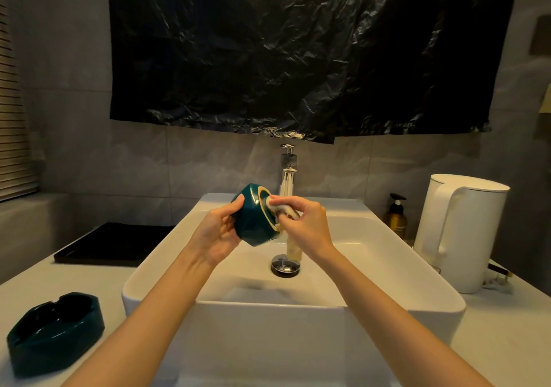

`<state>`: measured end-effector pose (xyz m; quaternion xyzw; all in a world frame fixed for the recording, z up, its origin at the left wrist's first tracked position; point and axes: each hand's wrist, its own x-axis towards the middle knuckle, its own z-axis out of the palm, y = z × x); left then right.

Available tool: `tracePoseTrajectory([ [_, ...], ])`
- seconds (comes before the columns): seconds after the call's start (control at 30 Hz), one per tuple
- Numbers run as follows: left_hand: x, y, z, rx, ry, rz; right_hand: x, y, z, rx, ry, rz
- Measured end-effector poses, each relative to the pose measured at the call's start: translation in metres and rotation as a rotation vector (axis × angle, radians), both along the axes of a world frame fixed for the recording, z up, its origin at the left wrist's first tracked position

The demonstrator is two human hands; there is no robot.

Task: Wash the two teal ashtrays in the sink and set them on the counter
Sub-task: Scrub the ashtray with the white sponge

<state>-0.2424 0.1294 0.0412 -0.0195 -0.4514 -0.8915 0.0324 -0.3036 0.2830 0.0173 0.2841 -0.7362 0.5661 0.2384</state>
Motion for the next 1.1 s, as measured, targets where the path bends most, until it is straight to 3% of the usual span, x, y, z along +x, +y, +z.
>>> tracePoseTrajectory([
  [0.17, 0.0, -0.004, -0.001, 0.052, 0.003, 0.054, 0.012, 0.0, 0.005, 0.036, -0.111, 0.084],
  [0.33, 0.001, -0.002, -0.002, 0.003, -0.009, 0.024, 0.02, -0.002, 0.013, -0.115, -0.212, 0.249],
  [0.57, 0.007, 0.012, 0.002, -0.02, 0.001, -0.025, 0.015, -0.003, 0.012, -0.057, -0.132, -0.084],
  [0.77, 0.013, 0.023, 0.006, -0.061, 0.034, 0.001, 0.045, 0.011, 0.023, -0.045, -0.181, -0.029],
  [0.9, 0.018, 0.031, 0.013, -0.15, 0.097, -0.022, 0.064, 0.026, 0.035, -0.113, -0.08, 0.059],
  [1.1, 0.03, 0.052, 0.027, -0.23, 0.178, -0.038, 0.085, 0.055, 0.04, 0.056, 0.319, 0.003],
])
